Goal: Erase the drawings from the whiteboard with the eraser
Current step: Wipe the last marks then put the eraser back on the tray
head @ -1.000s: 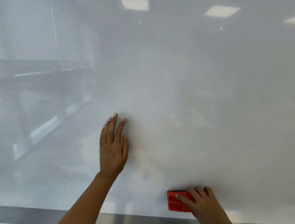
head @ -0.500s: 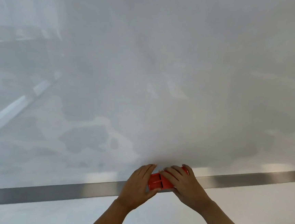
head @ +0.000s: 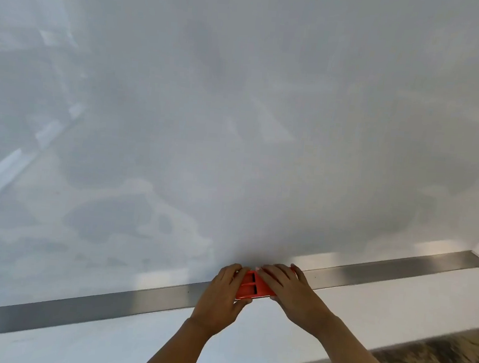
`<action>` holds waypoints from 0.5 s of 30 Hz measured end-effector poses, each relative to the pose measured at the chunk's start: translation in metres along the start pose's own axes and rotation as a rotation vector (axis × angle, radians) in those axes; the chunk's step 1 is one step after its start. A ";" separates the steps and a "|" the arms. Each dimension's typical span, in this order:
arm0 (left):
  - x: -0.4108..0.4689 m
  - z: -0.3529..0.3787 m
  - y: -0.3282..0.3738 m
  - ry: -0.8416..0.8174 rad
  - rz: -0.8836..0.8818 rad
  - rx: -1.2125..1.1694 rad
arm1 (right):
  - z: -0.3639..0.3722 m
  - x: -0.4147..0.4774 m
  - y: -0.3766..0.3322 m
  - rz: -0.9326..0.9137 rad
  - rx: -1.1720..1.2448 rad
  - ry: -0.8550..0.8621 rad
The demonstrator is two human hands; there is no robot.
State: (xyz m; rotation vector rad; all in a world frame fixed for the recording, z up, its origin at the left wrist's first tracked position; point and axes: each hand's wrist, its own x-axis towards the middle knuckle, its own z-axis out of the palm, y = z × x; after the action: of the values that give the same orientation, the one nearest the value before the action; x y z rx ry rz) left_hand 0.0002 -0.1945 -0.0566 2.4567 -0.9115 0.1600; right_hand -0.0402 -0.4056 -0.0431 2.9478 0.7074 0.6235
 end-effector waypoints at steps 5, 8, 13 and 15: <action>0.006 0.011 -0.001 0.012 -0.046 0.022 | 0.006 0.005 -0.001 0.044 -0.049 0.013; 0.008 0.014 -0.005 -0.002 -0.043 0.048 | 0.010 0.005 -0.001 0.038 -0.064 0.009; 0.004 0.018 -0.010 -0.025 -0.013 0.099 | 0.018 0.005 0.000 0.045 -0.078 0.004; -0.001 0.021 -0.010 -0.028 -0.021 0.089 | 0.021 0.004 -0.001 0.047 -0.067 -0.011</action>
State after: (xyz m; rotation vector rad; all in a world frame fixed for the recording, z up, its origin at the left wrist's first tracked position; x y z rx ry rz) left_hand 0.0044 -0.1981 -0.0790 2.5553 -0.9089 0.1624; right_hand -0.0293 -0.4020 -0.0607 2.9110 0.6058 0.6214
